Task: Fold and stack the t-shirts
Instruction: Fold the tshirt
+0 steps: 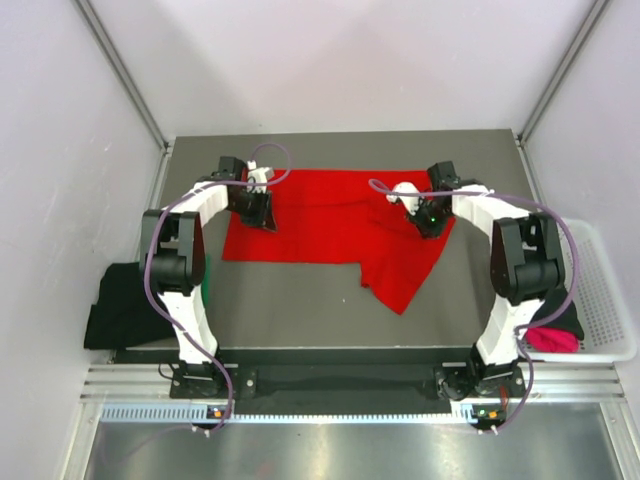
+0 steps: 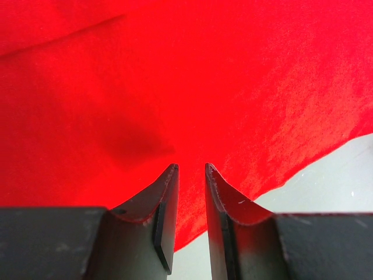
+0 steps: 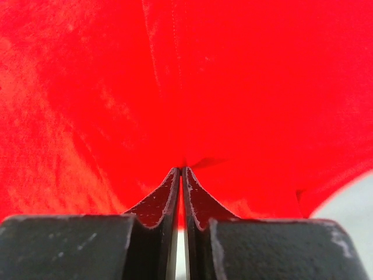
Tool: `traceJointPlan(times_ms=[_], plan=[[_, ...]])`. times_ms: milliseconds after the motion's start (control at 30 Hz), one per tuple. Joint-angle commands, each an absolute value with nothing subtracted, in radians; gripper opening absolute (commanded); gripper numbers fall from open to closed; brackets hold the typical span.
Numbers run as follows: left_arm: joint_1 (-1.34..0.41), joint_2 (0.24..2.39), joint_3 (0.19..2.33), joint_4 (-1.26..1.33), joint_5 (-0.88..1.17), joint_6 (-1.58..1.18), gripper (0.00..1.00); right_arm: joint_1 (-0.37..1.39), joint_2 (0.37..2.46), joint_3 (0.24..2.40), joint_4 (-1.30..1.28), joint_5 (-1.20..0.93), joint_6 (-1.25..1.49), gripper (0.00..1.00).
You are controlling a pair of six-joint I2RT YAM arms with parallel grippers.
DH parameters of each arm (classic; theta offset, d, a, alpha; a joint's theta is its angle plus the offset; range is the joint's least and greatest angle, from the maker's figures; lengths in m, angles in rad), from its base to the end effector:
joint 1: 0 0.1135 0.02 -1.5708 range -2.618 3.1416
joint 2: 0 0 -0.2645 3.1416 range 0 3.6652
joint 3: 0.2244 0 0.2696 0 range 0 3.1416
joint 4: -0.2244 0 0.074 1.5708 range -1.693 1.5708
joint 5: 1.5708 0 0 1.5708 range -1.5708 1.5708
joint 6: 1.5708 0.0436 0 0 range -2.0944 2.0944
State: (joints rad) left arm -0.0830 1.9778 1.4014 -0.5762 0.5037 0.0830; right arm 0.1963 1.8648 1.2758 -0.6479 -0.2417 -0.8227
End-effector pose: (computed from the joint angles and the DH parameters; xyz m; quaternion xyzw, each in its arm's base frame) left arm 0.4201 -0.0561 0.1609 0.1301 0.9398 -0.2438 0.2010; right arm 0.3772 0.0856 0.1606 -0.4949 0.8448 0.0623 0.1936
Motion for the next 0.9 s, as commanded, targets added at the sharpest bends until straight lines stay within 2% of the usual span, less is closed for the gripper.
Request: traceJointPlan(times_ms=[0,267,733,767,800,867], plan=[[-0.074,1.967,1.407,-0.566,0.505,0.103,0.30,0.212,1.749,1.259,-0.646,-0.218,-0.827,0.04],[-0.071,1.959,1.404,-0.563,0.502,0.103,0.30,0.218,1.674,1.241,-0.704,-0.230,-0.816,0.04],[-0.066,1.959,1.402,-0.566,0.499,0.107,0.30,0.291,1.664,1.210,-0.738,-0.259,-0.778,0.05],[-0.067,1.957,1.401,-0.565,0.499,0.106,0.30,0.294,1.666,1.210,-0.733,-0.256,-0.772,0.07],[-0.067,1.956,1.401,-0.565,0.499,0.109,0.30,0.293,1.672,1.210,-0.727,-0.247,-0.769,0.14],[-0.067,1.954,1.397,-0.565,0.499,0.107,0.30,0.293,1.675,1.209,-0.713,-0.232,-0.762,0.21]])
